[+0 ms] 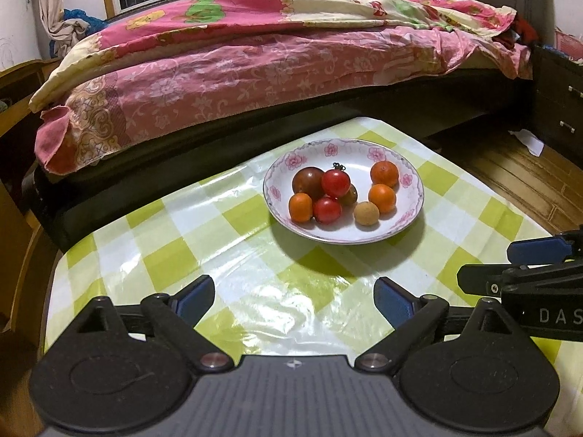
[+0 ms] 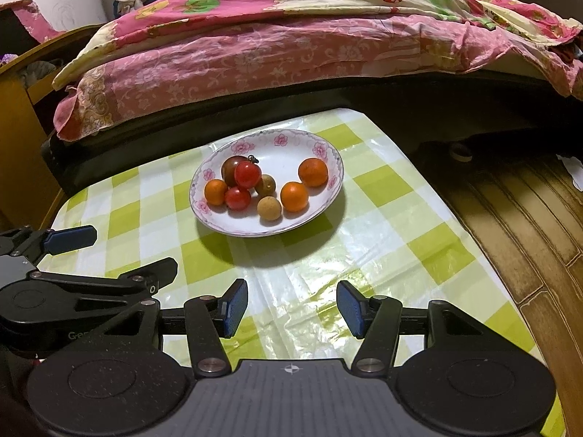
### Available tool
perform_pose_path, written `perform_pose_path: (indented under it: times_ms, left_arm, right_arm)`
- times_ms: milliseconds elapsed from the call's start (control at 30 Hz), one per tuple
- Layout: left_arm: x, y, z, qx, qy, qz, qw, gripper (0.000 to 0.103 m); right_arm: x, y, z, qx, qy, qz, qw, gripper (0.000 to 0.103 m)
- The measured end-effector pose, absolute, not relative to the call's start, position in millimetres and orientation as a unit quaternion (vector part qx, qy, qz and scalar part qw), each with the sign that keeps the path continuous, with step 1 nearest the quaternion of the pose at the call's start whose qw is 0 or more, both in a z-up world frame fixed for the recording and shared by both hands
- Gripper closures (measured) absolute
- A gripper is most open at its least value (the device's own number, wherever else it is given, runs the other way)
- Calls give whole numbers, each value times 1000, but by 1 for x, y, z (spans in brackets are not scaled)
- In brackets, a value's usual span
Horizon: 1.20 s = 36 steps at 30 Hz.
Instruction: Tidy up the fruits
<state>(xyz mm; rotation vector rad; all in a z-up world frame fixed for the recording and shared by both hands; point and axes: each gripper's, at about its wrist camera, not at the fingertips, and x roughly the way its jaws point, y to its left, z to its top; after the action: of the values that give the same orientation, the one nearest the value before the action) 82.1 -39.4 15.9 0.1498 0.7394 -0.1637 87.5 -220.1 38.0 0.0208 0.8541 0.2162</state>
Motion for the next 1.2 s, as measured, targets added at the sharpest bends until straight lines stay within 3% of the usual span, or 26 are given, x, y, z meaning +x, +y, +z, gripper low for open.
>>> perform_pose_path:
  times_ms: [1200]
  left_arm:
    - [10,-32,13,50,388,-64,918,2]
  right_arm:
    - [25,-220,41,21,431,108,896,49]
